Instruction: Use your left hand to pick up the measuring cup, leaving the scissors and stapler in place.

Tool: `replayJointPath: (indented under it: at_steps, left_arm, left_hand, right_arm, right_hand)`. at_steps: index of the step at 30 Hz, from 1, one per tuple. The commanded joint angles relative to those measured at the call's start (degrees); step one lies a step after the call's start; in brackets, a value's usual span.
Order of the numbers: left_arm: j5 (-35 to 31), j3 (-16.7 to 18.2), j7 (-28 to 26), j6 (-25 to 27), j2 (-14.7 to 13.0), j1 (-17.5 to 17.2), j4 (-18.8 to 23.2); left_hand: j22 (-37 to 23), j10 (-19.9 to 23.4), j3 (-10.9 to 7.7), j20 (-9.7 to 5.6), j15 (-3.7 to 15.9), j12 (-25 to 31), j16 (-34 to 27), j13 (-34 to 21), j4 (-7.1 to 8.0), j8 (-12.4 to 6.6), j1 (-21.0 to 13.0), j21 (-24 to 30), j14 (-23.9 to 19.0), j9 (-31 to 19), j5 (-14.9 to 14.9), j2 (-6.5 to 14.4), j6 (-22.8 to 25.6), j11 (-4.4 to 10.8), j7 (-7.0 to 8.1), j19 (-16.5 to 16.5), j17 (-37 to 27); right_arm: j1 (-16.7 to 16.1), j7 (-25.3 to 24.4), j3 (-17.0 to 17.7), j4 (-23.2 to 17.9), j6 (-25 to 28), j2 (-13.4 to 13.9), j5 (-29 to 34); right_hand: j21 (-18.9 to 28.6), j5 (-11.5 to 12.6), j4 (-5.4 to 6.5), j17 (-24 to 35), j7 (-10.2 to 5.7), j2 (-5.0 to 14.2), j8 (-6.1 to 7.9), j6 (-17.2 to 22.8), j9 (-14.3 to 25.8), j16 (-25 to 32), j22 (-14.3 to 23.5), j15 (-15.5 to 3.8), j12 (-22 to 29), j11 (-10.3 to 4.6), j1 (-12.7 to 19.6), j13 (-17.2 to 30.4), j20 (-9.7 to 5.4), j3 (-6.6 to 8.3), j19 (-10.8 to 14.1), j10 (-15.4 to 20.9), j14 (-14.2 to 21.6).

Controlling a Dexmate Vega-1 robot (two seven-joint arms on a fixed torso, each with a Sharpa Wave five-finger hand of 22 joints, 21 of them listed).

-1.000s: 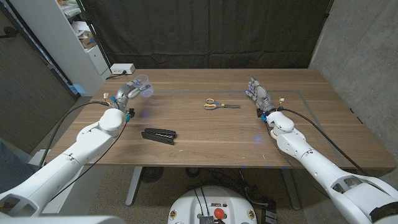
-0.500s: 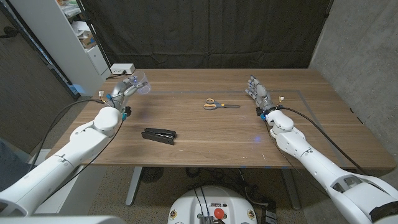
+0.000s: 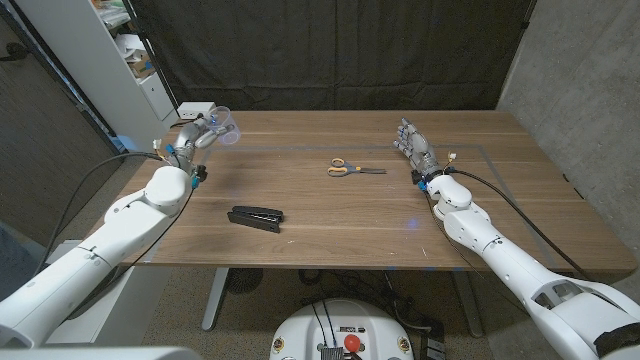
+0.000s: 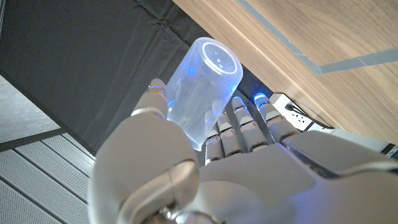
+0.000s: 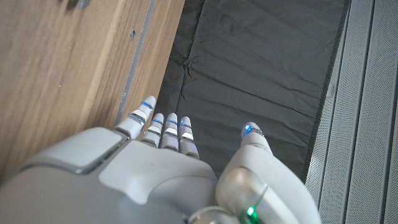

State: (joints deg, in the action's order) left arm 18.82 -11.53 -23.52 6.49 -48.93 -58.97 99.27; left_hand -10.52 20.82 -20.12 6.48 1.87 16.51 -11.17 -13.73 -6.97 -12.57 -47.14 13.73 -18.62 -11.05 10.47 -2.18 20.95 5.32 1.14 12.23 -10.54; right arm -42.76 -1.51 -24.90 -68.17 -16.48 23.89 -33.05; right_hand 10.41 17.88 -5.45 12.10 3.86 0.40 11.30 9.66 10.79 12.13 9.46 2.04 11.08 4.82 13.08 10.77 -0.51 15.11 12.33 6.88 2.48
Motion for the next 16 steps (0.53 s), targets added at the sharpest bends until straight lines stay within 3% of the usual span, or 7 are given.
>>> replayJointPath:
  at_steps: [1, 16]
  left_arm:
    - [-0.6, 1.4, -0.1, 1.6, -1.0, -0.6, 2.8]
    - [-1.2, 2.5, -0.1, 3.0, -1.5, -1.4, 4.5]
  left_hand:
    - [-0.2, -0.3, 0.1, -0.13, -0.13, -0.2, -0.1, -0.2, -0.12, 0.24, 0.4, -0.4, 0.1, -0.3, 0.4, 0.2, 0.0, 0.1, 0.06, -0.2, -0.1]
    - [-0.2, -0.3, -0.02, -0.09, -0.23, -0.3, 0.0, -0.2, -0.26, 0.34, 0.3, -0.5, 0.3, -0.3, 0.5, 0.2, -0.1, 0.09, 0.01, -0.3, -0.1]
  right_arm:
    - [-0.3, -0.1, 0.5, -0.5, 0.0, 0.5, -0.4]
    - [-0.9, -0.5, 0.8, -1.2, 0.3, 0.9, -0.5]
  right_hand:
    - [0.5, 0.4, 0.04, 0.2, -0.04, 0.41, 0.26, 0.3, 0.1, 0.2, 0.3, -0.01, 0.5, -0.18, 0.0, 0.2, 0.36, -0.35, 0.3, 0.7, 0.4]
    - [0.6, 0.5, 0.04, 0.2, -0.14, 0.47, 0.25, 0.4, 0.1, 0.2, 0.3, -0.14, 0.5, -0.36, 0.0, 0.2, 0.39, -0.4, 0.5, 0.7, 0.5]
